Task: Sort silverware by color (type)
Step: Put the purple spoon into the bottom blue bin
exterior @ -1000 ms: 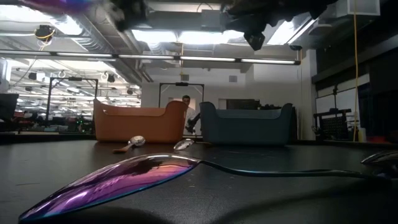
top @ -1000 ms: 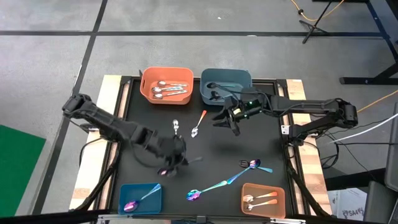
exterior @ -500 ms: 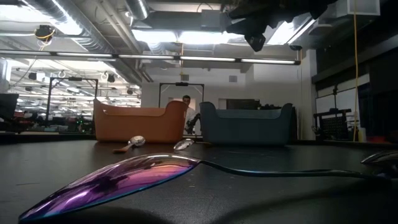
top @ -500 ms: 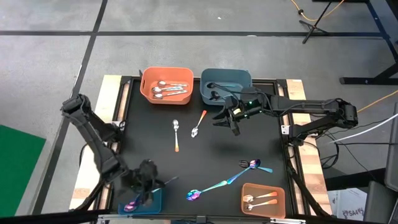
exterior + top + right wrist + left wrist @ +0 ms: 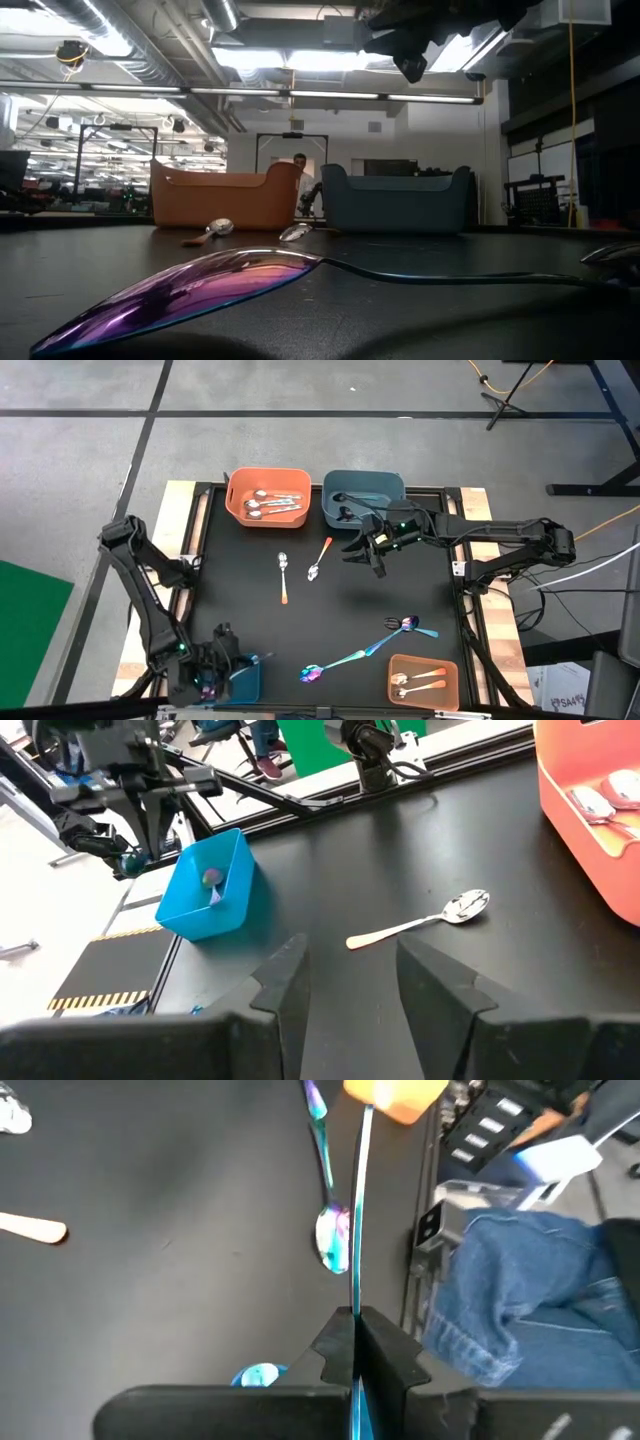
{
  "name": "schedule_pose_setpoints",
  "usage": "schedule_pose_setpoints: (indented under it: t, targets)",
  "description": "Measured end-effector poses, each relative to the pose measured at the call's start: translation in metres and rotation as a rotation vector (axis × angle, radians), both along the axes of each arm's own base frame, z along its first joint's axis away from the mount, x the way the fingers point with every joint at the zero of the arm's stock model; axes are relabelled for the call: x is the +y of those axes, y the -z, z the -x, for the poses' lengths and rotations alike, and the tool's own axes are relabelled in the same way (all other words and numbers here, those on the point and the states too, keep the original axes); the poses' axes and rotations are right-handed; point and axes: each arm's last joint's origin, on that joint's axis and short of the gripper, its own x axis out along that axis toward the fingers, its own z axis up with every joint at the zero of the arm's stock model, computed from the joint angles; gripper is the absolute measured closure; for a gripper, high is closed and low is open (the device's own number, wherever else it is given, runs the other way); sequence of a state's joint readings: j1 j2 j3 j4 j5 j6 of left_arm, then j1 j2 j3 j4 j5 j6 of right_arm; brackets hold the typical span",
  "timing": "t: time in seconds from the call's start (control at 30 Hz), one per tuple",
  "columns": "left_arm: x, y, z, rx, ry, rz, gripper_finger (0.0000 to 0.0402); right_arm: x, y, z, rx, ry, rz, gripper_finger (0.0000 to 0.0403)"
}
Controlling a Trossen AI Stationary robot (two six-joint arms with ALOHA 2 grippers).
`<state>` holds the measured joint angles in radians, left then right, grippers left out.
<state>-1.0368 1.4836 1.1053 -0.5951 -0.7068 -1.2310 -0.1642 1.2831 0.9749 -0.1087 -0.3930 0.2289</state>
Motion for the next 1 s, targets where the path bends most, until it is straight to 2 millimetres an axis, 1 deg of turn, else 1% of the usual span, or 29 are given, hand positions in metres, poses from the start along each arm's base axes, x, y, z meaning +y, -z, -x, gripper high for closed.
schedule_pose_setpoints:
  t: [0.13, 0.4, 0.57, 0.77, 0.87, 1.0]
  targets:
    - [-0.009, 0.015, 0.000, 0.028, -0.025, 0.007, 0.0400, 0.000, 0.000, 0.000, 0.000, 0.000, 0.000, 0.0265]
    - [-0.030, 0.044, 0.010, 0.078, -0.055, 0.017, 0.0400, 0.000, 0.000, 0.000, 0.000, 0.000, 0.000, 0.0265]
    - [-0.036, 0.059, 0.017, 0.110, -0.039, -0.043, 0.0399, 0.000, 0.000, 0.000, 0.001, 0.008, 0.003, 0.0265]
    - [-0.034, 0.068, 0.021, 0.207, -0.050, -0.065, 0.0399, 0.000, 0.000, 0.000, 0.001, 0.008, 0.003, 0.0265]
    - [-0.033, 0.070, 0.022, 0.251, -0.055, -0.053, 0.0398, 0.000, 0.000, 0.000, 0.001, 0.009, 0.003, 0.0265]
    - [-0.033, 0.070, 0.023, 0.265, -0.047, -0.049, 0.0398, 0.000, 0.000, 0.000, 0.001, 0.009, 0.003, 0.0265]
